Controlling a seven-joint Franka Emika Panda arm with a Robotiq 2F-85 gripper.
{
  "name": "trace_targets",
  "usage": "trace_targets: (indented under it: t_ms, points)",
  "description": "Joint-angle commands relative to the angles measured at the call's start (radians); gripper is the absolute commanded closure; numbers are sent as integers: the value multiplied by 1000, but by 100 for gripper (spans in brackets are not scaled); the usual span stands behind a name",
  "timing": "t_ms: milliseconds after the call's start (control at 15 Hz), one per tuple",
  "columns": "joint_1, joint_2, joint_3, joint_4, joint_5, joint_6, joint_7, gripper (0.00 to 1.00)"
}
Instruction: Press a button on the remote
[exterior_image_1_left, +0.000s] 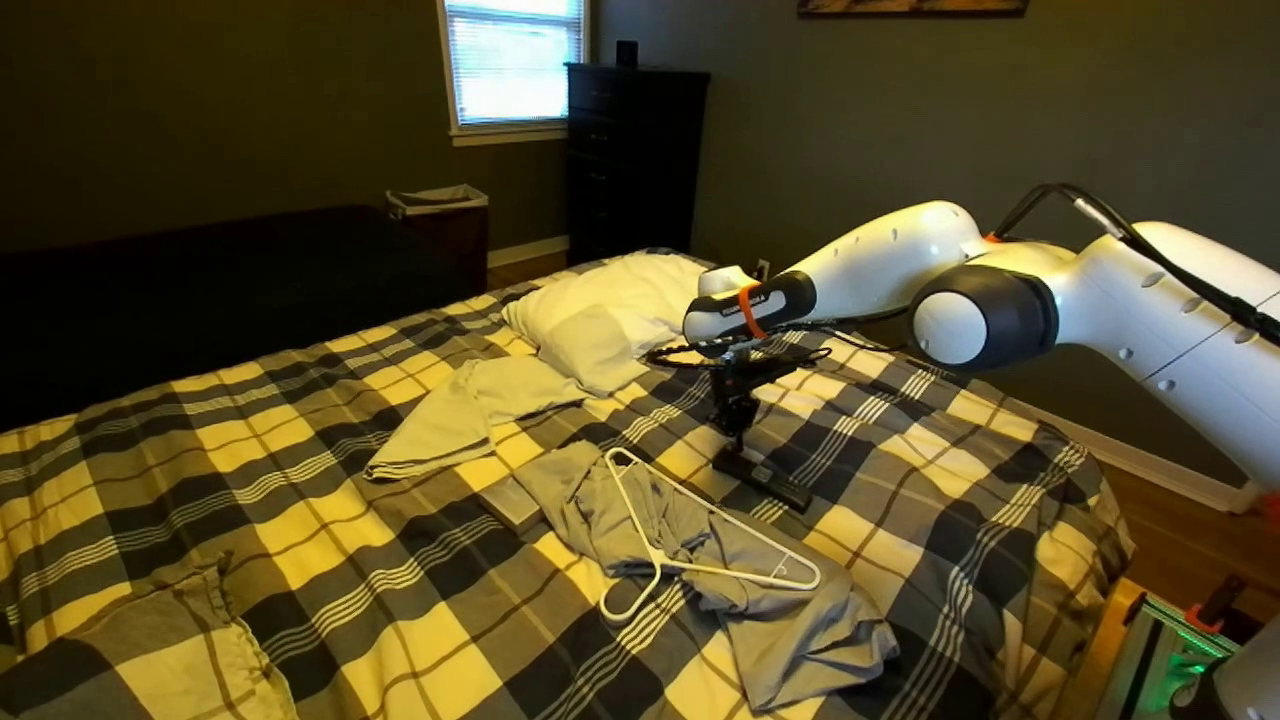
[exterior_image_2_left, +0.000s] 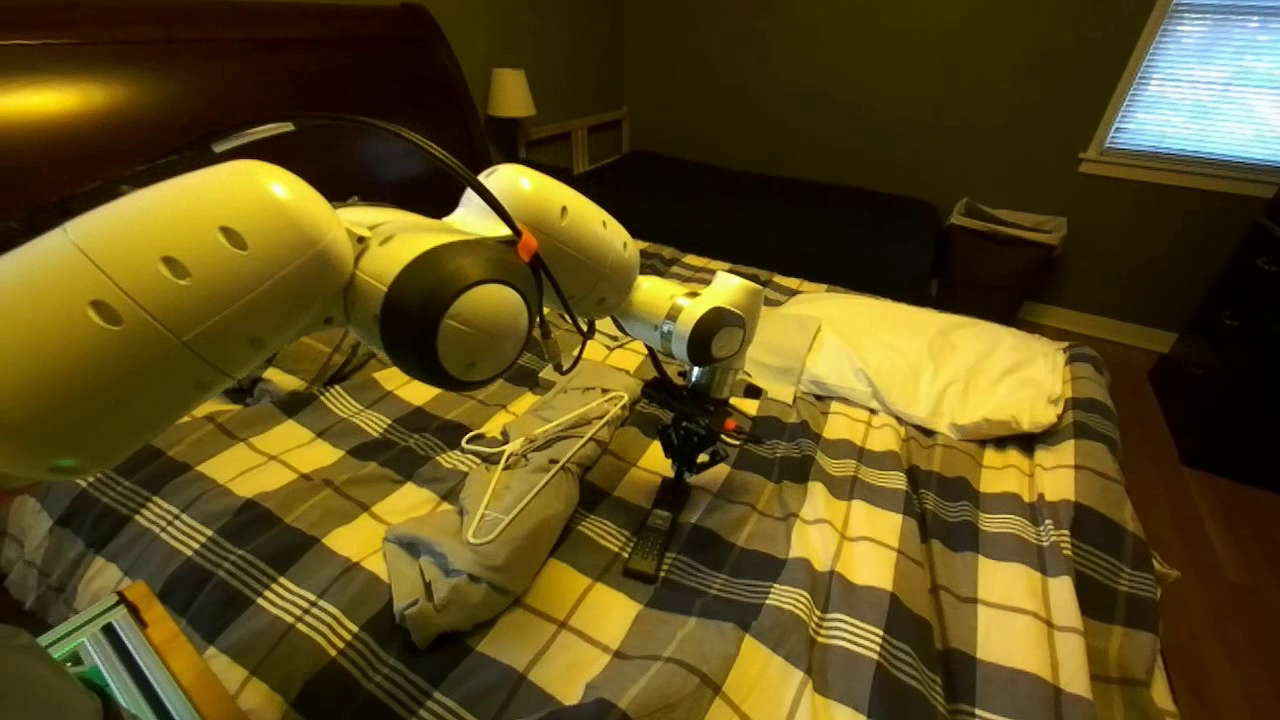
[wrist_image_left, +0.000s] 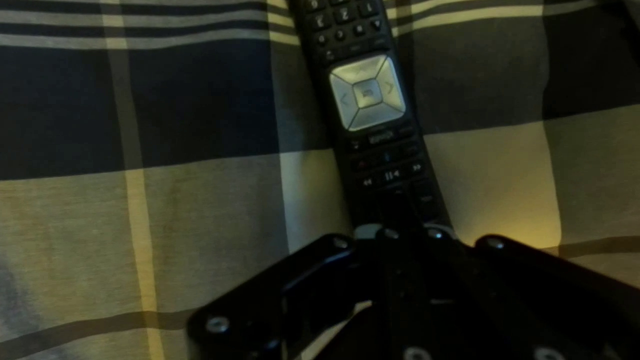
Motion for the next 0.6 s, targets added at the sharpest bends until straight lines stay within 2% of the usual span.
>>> trace_targets:
  t_ms: [0, 533]
  points:
    - [-14, 92, 13, 147, 18, -62, 23, 100]
    - [-19, 173, 14, 281, 21, -131, 39, 100]
